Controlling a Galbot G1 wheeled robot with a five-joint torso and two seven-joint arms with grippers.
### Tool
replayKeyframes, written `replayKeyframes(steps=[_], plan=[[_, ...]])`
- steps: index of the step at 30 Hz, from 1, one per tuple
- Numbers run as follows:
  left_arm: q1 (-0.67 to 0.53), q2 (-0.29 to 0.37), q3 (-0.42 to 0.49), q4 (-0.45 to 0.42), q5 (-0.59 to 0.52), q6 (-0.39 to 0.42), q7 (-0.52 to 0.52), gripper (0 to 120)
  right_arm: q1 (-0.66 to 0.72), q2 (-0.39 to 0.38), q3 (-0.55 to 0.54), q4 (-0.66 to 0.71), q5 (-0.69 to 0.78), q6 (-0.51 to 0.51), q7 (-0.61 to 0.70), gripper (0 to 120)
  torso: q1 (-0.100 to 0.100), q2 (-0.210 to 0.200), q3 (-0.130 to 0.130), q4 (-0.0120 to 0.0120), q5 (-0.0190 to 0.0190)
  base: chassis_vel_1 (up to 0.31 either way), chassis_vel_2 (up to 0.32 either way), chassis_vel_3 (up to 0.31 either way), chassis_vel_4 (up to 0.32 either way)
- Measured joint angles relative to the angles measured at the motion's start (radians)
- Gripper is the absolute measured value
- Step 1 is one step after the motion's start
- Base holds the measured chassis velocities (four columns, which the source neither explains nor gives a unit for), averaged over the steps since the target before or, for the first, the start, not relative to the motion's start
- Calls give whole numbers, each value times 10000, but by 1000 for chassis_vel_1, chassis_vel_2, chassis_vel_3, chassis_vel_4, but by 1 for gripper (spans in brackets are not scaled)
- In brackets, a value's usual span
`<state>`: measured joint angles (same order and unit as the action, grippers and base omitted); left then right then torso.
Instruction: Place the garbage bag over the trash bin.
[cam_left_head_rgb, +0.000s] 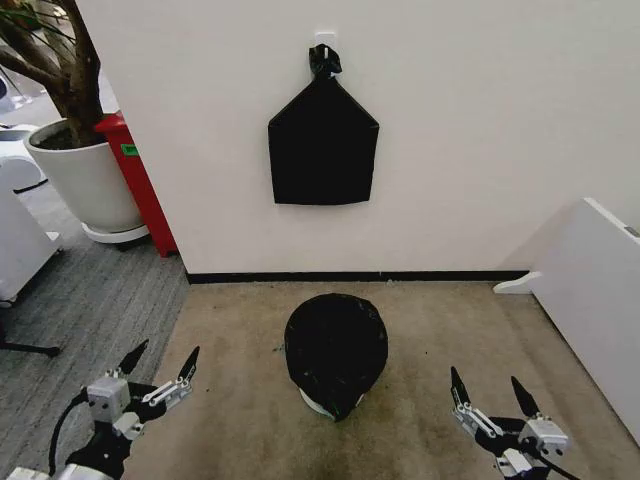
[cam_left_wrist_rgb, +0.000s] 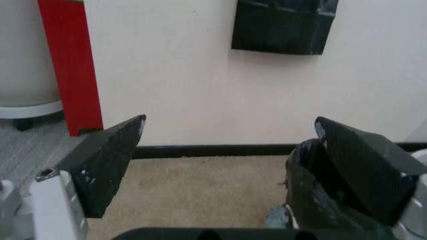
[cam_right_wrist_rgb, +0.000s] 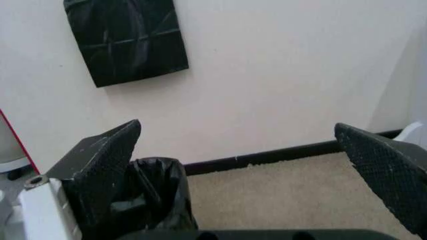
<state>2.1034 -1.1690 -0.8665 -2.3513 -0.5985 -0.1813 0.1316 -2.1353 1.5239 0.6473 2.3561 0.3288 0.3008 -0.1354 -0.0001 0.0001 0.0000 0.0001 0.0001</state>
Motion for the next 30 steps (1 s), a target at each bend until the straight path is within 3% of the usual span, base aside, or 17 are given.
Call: replayKeyframes(steps=[30], plan=[[-147,7,93,-21,7,108,-95,100,88,4,-31,20,-186,-112,135,100,1,0,0,-1,-1,0,0,0,0]])
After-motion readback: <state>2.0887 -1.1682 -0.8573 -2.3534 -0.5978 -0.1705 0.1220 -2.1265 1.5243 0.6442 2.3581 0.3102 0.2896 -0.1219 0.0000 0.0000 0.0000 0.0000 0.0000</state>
